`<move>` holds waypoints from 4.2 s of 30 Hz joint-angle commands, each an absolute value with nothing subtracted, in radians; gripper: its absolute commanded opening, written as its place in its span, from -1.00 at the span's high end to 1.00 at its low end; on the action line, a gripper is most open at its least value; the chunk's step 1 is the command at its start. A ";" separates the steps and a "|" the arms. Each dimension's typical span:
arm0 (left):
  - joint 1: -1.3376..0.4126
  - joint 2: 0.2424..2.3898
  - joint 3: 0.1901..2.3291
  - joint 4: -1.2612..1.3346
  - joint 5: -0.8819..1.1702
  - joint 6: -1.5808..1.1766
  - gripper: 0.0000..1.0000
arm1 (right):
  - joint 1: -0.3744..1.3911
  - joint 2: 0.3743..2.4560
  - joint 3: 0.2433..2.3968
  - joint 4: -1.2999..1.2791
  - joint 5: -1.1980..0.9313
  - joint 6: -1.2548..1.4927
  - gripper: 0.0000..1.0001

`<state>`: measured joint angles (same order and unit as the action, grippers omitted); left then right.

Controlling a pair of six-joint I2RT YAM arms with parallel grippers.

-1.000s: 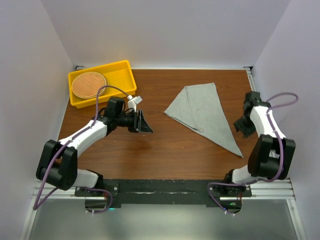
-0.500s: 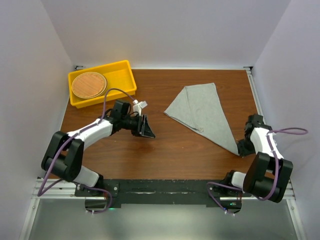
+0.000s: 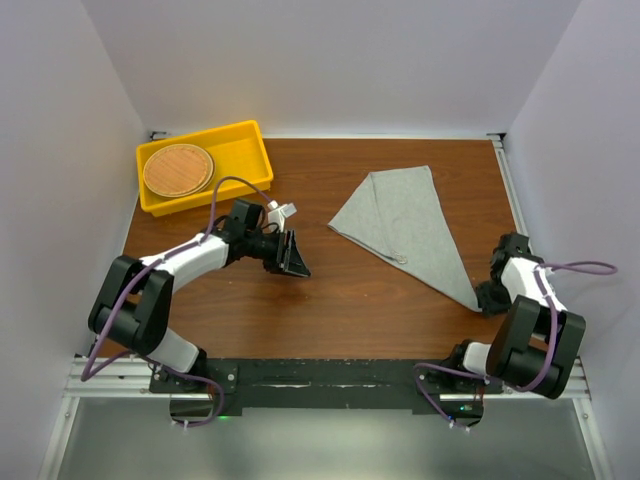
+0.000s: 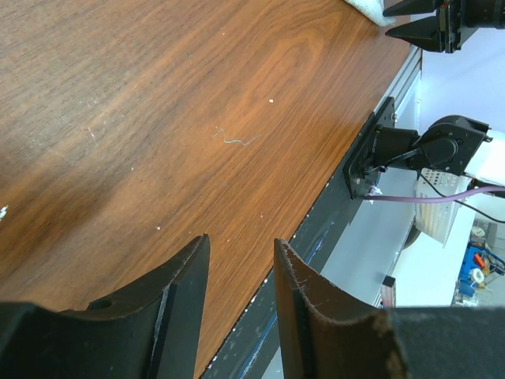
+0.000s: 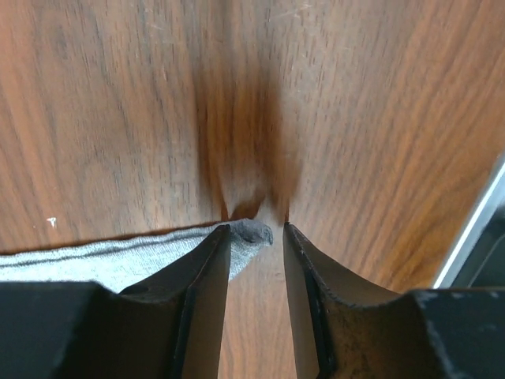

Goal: Fold the napkin, place the utensils inside, and roll it up
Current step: Fold the napkin

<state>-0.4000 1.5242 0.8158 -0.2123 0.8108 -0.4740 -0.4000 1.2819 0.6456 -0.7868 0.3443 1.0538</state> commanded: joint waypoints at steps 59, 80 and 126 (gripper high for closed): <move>-0.374 1.120 0.698 -0.244 0.712 -0.606 0.13 | 0.346 1.699 1.429 -0.815 0.091 0.424 0.80; -0.337 1.138 0.853 -0.518 0.561 -0.506 0.12 | 0.475 1.910 1.770 -0.816 0.003 0.252 0.78; -0.334 1.140 0.914 -0.597 0.514 -0.502 0.10 | 0.489 2.040 1.919 -0.825 0.288 0.317 0.78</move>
<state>-0.3424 1.1408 0.8669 -0.5983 0.5114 -0.5293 0.4862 2.1326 1.8889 -0.8089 0.1696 0.2893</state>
